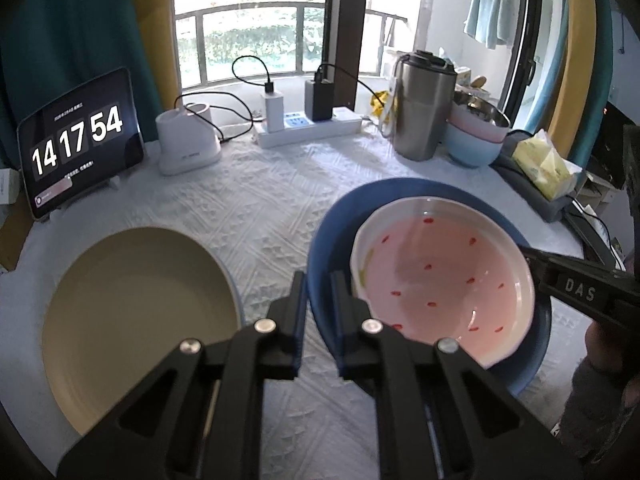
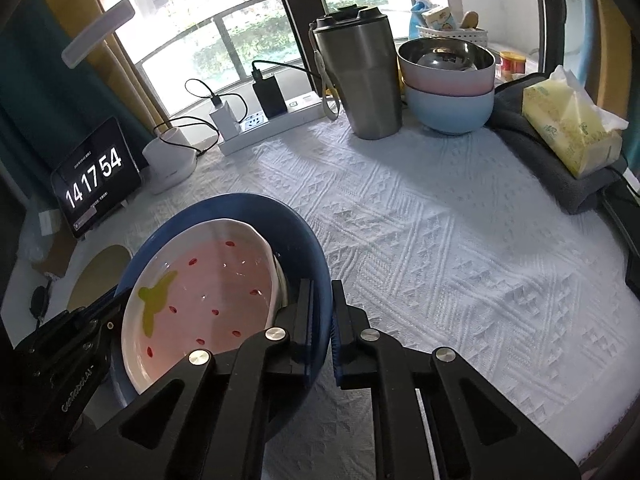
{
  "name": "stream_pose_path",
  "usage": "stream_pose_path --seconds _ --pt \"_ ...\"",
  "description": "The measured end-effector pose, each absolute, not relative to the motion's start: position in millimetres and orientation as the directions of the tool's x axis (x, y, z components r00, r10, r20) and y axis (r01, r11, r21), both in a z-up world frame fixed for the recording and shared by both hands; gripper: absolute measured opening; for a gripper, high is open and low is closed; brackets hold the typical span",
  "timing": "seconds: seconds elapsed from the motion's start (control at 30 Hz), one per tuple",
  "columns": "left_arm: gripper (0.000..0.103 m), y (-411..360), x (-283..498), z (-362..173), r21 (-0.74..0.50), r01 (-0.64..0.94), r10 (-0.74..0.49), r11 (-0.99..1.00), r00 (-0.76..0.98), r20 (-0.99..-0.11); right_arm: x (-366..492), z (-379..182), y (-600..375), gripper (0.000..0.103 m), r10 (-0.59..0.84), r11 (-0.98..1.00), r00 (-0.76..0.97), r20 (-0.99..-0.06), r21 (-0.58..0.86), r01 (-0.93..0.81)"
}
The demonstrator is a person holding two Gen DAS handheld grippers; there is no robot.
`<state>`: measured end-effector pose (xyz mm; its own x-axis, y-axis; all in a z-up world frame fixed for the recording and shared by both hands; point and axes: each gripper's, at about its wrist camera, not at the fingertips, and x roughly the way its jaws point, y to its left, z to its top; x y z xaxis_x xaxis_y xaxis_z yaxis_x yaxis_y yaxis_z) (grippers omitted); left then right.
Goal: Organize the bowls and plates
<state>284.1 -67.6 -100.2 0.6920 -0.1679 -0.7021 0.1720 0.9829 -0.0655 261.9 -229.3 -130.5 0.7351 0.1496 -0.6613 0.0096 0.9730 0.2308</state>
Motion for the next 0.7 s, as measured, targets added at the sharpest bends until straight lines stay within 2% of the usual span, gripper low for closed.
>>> stream_pose_path --seconds 0.7 --pt "0.01 -63.6 285.2 -99.2 -0.112 0.137 -0.176 0.984 0.688 -0.704 262.4 -127.1 -224.3 0.01 0.125 0.979 0.735 -0.666 0.203 0.018"
